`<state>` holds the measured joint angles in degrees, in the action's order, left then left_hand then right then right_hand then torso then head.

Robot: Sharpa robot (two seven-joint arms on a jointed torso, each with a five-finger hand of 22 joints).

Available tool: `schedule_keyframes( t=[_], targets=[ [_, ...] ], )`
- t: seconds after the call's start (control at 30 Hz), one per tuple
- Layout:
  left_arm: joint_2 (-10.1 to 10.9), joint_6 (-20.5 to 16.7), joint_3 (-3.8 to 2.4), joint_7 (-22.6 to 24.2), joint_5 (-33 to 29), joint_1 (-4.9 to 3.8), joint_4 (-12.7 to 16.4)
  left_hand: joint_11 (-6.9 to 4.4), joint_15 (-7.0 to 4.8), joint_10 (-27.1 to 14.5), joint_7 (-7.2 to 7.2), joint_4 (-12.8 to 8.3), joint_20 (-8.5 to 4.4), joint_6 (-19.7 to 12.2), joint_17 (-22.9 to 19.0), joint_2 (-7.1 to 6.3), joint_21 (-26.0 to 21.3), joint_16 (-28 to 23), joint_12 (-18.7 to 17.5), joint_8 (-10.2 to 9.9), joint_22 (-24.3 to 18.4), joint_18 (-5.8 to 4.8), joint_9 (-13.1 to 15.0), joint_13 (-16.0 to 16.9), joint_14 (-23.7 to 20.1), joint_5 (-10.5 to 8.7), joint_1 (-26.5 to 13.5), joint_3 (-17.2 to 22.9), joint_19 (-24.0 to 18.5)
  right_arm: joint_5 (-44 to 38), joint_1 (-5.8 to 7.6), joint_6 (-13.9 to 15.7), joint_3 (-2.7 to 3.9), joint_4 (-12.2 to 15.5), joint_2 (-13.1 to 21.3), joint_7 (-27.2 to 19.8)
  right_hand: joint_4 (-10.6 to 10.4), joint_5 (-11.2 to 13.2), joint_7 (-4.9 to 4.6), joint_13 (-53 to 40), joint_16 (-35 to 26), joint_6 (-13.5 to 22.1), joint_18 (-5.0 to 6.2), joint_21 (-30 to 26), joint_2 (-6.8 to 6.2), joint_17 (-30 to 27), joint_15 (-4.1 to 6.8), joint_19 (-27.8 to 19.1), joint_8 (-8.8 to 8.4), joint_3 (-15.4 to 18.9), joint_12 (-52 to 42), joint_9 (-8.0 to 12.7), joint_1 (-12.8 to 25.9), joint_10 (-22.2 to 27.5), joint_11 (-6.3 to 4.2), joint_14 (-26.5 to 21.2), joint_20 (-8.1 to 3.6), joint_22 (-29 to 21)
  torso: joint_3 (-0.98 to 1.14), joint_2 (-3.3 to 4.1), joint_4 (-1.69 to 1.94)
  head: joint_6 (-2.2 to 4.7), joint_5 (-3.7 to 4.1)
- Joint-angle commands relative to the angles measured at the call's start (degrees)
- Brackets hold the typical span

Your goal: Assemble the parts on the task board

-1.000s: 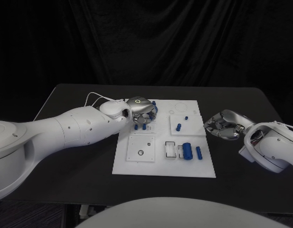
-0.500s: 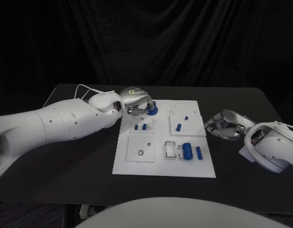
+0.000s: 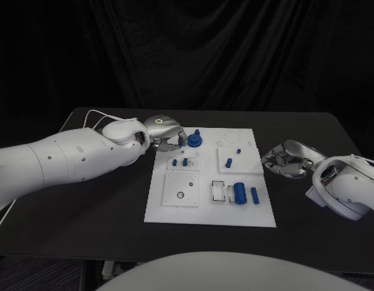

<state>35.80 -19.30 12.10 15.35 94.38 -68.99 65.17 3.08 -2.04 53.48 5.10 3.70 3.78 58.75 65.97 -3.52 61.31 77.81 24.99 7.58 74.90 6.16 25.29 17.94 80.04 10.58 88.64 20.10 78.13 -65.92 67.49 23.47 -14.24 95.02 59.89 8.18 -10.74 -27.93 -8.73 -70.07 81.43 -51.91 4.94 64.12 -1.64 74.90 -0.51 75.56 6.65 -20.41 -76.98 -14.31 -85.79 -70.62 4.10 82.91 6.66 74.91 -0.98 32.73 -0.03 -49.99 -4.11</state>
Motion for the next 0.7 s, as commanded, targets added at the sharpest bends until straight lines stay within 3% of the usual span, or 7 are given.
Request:
schedule_keyframes(
  t=[0.03, 0.13, 0.2, 0.37, 0.7],
  targets=[
    [-0.5, 2.1, -0.02, 0.6, 0.0, 0.61, -0.7, -1.16, 0.1, 1.7, -0.05, -0.1, 0.05, -0.3, 0.0, 0.24, -0.2, -0.3, -0.3, -0.3, 7.6, -0.51, 0.0, 0.1, -0.4, -0.4, -0.3, -0.1, -0.3, -0.1, -0.06, -0.4, 0.04, -0.1, 0.0, 0.5, 0.1, -0.3, -0.2, 0.2, -0.1, -0.2, 0.93, -0.5, -0.13, 3.7, -0.04, -0.4, 0.05, -0.4, 0.1, 0.1, 0.6, 0.3, 0.21, -0.1, 0.04, 7.3, -0.18, 0.01, 0.16, -0.01, 0.06],
    [-0.9, 2.3, -0.02, 0.5, 0.0, 1.09, -1.5, -1.2, 0.15, 1.9, -0.1, -0.1, 0.08, -0.3, -0.1, 0.24, -0.4, -0.3, -0.2, -0.4, 7.6, -0.49, -0.1, 0.1, -0.5, -0.51, -0.3, -0.1, -0.4, -0.1, -0.07, -0.3, 0.04, 0.0, 0.0, 0.5, 0.1, -0.3, -0.2, 0.2, -0.1, -0.2, 0.93, -0.5, -0.13, 3.7, -0.04, -0.4, 0.05, -0.4, 0.1, 0.1, 0.6, 0.3, 0.21, -0.1, 0.04, 7.3, -0.26, 0.07, 0.11, -0.01, 0.19],
    [-1.3, 2.4, -0.02, 0.4, 0.0, 1.44, -2.1, -1.21, 0.16, 2.0, -0.11, -0.1, 0.09, -0.3, 0.0, 0.24, -0.3, -0.3, -0.2, -0.4, 7.6, -0.5, -0.1, 0.1, -0.4, -0.55, -0.3, -0.1, -0.4, -0.1, -0.07, -0.4, 0.04, 0.0, 0.0, 0.5, 0.1, -0.3, -0.2, 0.2, -0.1, -0.2, 0.93, -0.5, -0.13, 3.7, -0.04, -0.4, 0.05, -0.4, 0.1, 0.1, 0.6, 0.3, 0.21, -0.1, 0.04, 7.3, -0.19, 0.06, -0.13, -0.01, 0.09],
    [-2.2, 2.9, -0.02, 0.4, 0.0, 2.03, -3.3, -1.19, 0.18, 2.2, -0.08, -0.1, 0.1, -0.3, -0.2, 0.22, -0.6, -0.4, -0.2, -0.4, 7.5, -0.45, -0.1, 0.1, -0.5, -0.6, -0.3, -0.2, -0.5, -0.1, -0.07, -0.4, 0.03, 0.0, 0.1, 0.5, 0.1, -0.3, -0.2, 0.2, -0.1, -0.2, 0.93, -0.5, -0.13, 3.7, -0.04, -0.4, 0.05, -0.4, 0.1, 0.1, 0.6, 0.3, 0.21, -0.1, 0.04, 7.3, -0.23, 0.1, -0.06, -0.01, 0.2],
    [-3.8, 2.8, -0.02, 0.2, 0.0, 2.7, -5.1, -1.22, 0.24, 2.4, -0.11, -0.2, 0.13, -0.3, -0.5, 0.2, -0.9, -0.6, -0.1, -0.4, 7.4, -0.4, -0.1, 0.2, -0.7, -0.64, -0.3, -0.2, -0.7, -0.1, -0.07, -0.4, 0.03, 0.0, 0.0, 0.4, 0.1, -0.3, -0.2, 0.2, -0.1, -0.2, 0.93, -0.5, -0.13, 3.7, -0.04, -0.4, 0.05, -0.4, 0.1, 0.1, 0.6, 0.3, 0.21, -0.1, 0.04, 7.3, -0.12, 0.2, -0.34, -0.01, -0.05]
  ],
)
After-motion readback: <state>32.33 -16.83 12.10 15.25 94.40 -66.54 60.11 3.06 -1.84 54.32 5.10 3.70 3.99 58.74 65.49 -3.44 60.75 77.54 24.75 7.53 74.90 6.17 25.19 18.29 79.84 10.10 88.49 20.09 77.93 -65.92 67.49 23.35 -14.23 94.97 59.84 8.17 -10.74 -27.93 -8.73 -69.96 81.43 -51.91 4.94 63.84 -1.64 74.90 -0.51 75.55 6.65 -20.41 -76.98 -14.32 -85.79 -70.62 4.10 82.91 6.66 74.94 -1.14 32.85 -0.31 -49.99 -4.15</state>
